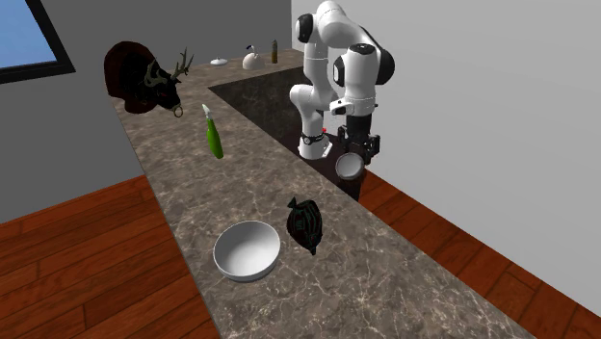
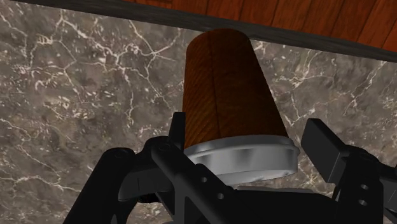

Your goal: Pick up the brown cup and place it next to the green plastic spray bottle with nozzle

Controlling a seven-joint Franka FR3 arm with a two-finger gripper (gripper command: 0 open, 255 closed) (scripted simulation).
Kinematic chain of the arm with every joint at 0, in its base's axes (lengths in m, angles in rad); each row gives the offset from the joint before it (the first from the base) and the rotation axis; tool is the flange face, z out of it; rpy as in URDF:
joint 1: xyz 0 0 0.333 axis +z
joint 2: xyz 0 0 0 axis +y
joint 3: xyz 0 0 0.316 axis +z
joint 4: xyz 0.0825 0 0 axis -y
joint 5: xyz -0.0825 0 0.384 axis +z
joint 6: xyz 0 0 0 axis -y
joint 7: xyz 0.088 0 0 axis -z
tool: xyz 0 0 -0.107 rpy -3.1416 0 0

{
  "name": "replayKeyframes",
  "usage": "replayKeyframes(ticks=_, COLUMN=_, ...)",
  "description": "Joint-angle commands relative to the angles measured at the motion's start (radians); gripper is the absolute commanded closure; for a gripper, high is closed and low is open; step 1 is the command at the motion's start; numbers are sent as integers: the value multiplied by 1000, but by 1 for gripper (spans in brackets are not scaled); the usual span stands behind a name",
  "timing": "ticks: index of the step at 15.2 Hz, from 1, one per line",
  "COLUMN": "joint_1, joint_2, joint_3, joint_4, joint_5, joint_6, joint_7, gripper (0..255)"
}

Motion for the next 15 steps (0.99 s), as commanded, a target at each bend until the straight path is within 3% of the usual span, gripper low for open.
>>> replayKeyframes(ticks=1, joint_1=-1, joint_2=-8, joint_3=-3, joint_4=22, joint_5=4, joint_6=-28, joint_7=-3, gripper=255)
replayKeyframes(ticks=15, joint_1=-5, joint_2=-10, joint_3=-8, joint_4=208, joint_5=0, joint_6=-216, joint_7=6, gripper=255)
